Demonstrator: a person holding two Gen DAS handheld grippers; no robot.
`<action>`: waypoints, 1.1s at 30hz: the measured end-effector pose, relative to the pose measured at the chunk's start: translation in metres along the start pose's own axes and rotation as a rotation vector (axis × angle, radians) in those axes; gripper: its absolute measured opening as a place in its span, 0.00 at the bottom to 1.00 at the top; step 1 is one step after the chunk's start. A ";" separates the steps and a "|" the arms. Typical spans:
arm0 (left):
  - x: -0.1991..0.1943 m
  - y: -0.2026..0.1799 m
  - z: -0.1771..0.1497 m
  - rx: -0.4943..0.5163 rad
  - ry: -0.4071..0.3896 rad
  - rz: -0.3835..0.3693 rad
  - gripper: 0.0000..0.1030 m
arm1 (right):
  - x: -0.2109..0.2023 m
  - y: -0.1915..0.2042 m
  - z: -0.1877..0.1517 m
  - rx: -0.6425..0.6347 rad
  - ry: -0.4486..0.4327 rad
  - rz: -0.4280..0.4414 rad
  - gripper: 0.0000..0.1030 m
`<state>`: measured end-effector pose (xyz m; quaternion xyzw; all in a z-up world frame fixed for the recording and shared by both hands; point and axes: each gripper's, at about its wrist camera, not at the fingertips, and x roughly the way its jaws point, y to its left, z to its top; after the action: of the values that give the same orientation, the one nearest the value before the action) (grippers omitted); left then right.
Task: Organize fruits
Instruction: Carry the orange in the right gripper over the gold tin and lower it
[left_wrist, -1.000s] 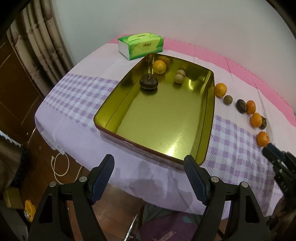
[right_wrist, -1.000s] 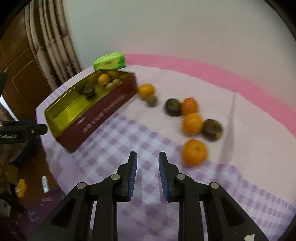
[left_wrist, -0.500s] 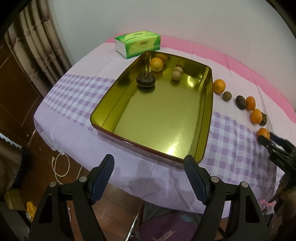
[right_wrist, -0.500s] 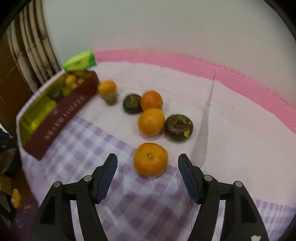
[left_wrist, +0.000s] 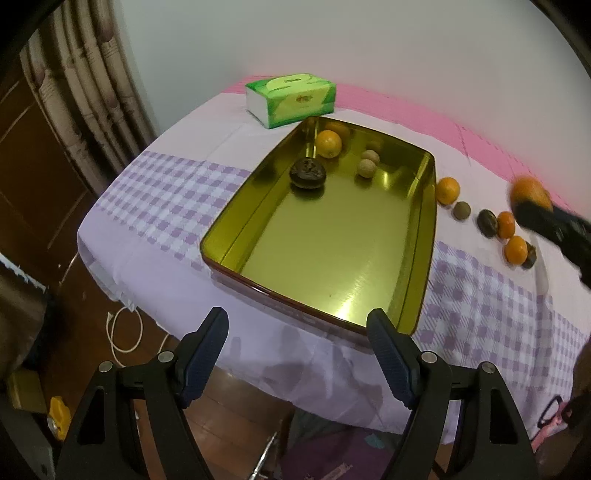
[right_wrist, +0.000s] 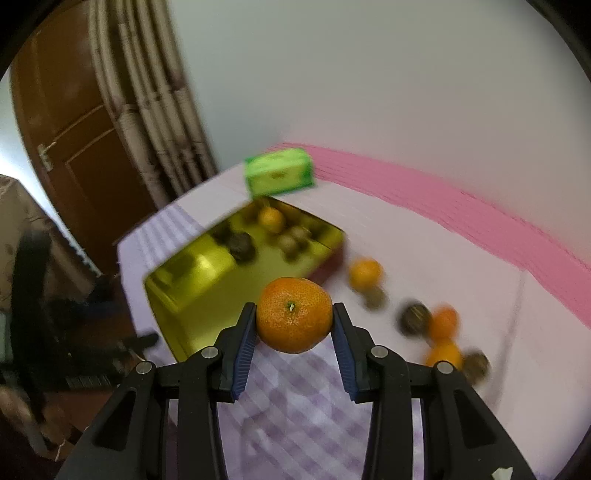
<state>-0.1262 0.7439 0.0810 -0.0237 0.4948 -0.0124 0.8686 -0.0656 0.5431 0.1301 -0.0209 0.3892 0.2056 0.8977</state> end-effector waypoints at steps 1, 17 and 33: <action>0.000 0.002 0.001 -0.006 0.001 0.001 0.75 | 0.007 0.007 0.008 -0.012 0.002 0.010 0.36; 0.007 0.014 0.007 -0.032 0.027 0.006 0.76 | 0.138 0.043 0.052 -0.104 0.188 0.002 0.36; 0.012 0.015 0.008 -0.034 0.053 -0.003 0.77 | 0.178 0.031 0.061 -0.037 0.221 -0.021 0.37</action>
<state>-0.1135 0.7586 0.0743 -0.0391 0.5176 -0.0057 0.8547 0.0733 0.6459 0.0506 -0.0639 0.4818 0.1997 0.8509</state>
